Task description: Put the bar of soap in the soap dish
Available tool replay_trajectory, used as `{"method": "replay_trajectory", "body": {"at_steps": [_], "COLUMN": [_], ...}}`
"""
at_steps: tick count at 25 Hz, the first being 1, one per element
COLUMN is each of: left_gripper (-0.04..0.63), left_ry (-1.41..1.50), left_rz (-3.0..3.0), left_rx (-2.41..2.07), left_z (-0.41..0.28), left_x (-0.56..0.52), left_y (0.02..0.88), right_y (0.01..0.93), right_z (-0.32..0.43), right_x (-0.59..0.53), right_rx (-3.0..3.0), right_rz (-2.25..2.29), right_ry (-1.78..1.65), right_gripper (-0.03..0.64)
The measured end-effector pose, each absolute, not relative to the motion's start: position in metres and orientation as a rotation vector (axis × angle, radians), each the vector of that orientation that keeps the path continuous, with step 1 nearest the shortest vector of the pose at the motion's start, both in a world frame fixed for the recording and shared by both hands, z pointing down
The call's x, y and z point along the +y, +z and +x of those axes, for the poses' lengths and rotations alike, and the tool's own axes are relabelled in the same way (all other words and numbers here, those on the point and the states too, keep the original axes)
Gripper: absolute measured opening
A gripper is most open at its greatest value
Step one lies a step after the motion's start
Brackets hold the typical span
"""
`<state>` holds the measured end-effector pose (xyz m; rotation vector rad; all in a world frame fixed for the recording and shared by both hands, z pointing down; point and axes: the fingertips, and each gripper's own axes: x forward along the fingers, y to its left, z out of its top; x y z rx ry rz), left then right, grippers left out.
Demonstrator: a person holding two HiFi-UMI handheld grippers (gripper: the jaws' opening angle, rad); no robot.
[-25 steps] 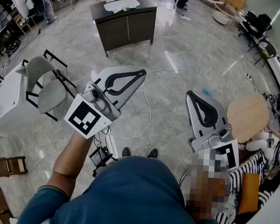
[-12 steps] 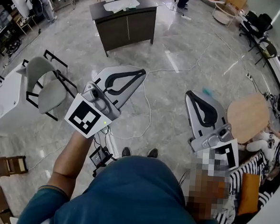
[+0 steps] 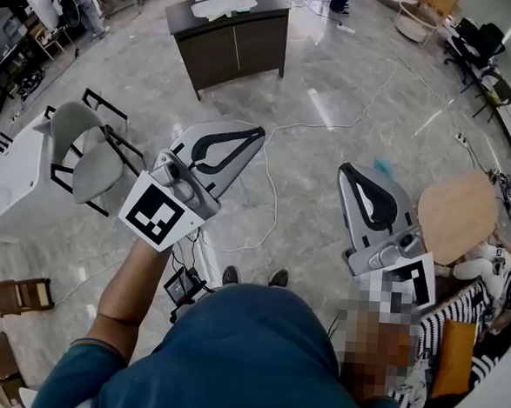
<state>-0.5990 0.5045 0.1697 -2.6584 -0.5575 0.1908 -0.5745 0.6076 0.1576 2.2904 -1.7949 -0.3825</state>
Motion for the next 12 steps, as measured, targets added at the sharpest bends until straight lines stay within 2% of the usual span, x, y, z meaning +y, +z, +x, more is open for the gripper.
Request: {"method": "replay_trajectory", "body": {"at_steps": [12], "left_gripper": [0.000], "left_ry": [0.167], "left_rz": [-2.643], "left_rx": [-0.536], "left_z": [-0.547], "left_x": [0.544], "left_y": [0.175], "right_y": [0.167], "right_z": [-0.522], "right_x": [0.644], "right_rx": [-1.837], "right_rz": [2.312], "right_ry": [-0.340], "right_gripper": [0.014]}}
